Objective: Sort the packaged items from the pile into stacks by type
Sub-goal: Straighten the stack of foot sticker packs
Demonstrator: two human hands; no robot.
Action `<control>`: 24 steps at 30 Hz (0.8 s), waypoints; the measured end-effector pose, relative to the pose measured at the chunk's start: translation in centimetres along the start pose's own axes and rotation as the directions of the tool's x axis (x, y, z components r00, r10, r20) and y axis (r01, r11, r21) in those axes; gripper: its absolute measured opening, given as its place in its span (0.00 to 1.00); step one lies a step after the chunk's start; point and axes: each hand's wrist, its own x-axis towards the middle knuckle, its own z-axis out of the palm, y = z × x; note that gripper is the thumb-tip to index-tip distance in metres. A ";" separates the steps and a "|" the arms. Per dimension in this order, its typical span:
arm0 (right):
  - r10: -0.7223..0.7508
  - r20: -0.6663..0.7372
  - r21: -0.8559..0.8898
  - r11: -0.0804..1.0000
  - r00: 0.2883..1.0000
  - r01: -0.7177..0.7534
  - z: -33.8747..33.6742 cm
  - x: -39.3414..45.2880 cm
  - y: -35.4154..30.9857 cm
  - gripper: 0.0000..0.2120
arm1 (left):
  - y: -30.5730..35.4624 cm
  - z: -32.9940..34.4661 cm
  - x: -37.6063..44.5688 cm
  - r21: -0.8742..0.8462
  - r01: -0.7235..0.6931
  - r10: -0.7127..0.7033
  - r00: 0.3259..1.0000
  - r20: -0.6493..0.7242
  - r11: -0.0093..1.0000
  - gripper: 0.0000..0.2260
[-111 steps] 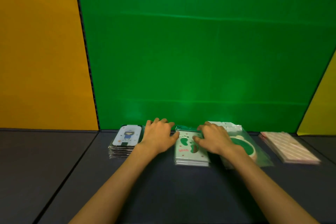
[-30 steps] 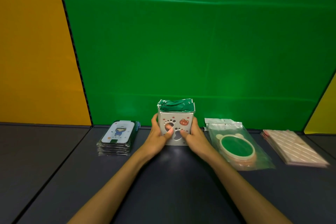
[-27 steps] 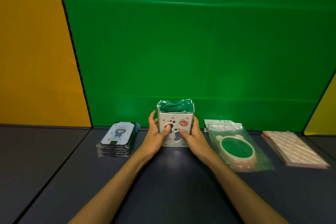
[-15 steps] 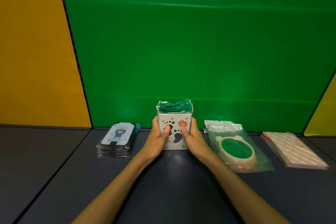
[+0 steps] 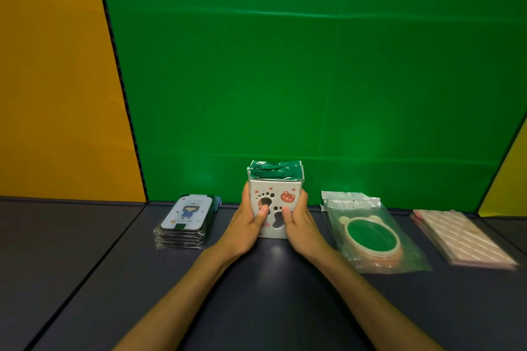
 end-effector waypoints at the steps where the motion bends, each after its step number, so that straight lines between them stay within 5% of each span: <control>1: -0.010 -0.010 -0.014 1.000 1.000 0.010 0.1 0.0 -0.1 0.25 | -0.1 -0.2 -0.1 0.023 -0.004 0.005 1.000 -0.004 1.000 0.28; 9: -0.041 0.074 -0.055 0.998 0.996 0.045 -0.6 0.3 -0.1 0.34 | -0.5 -0.4 -0.7 0.167 -0.061 0.067 0.997 -0.032 0.984 0.22; 13: 0.018 0.105 -0.054 0.998 0.994 -0.012 -1.4 0.5 -0.6 0.28 | 0.1 -0.6 -0.5 0.167 -0.046 0.053 0.998 -0.039 0.985 0.20; 21: 0.245 0.260 -0.055 0.970 0.934 -0.239 -2.5 1.6 -0.1 0.29 | 0.4 -1.3 -0.3 0.131 0.279 -0.290 0.954 0.071 0.951 0.21; 24: 0.284 0.259 -0.032 0.958 0.923 -0.286 -2.2 1.7 -0.7 0.20 | 0.6 -1.3 -0.2 0.148 0.357 -0.367 0.929 0.042 0.922 0.22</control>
